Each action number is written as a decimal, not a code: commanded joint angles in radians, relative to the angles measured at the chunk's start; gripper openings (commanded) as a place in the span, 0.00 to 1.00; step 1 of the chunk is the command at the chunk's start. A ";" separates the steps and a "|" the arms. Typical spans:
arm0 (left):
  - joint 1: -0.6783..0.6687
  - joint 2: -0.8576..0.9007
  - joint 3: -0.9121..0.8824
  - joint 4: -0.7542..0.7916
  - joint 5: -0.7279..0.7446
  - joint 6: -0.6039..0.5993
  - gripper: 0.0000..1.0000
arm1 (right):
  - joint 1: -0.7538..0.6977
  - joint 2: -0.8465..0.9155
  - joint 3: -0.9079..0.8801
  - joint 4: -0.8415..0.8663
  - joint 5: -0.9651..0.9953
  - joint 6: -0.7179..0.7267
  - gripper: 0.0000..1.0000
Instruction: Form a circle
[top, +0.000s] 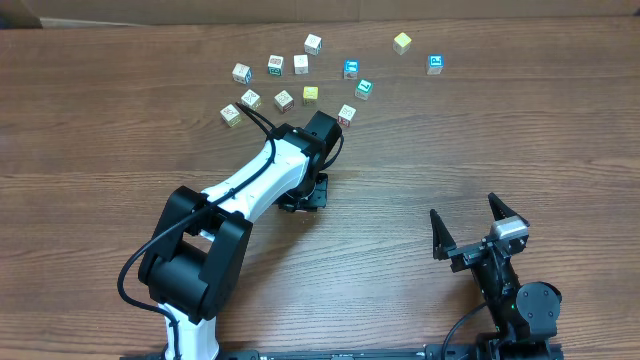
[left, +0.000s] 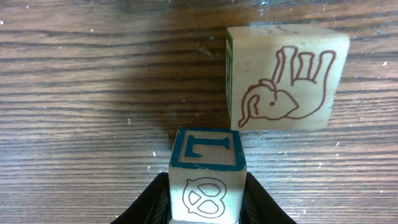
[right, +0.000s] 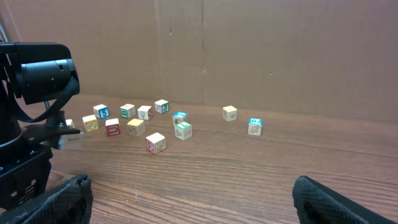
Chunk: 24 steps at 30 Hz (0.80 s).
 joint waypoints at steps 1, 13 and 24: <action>-0.001 -0.012 -0.007 0.014 -0.019 -0.021 0.26 | -0.001 -0.010 -0.010 0.005 -0.001 0.006 1.00; -0.001 -0.012 -0.007 0.015 -0.039 -0.047 0.24 | -0.001 -0.010 -0.010 0.005 -0.001 0.006 1.00; -0.001 -0.012 -0.007 0.023 -0.048 -0.043 0.26 | -0.001 -0.010 -0.010 0.005 -0.001 0.006 1.00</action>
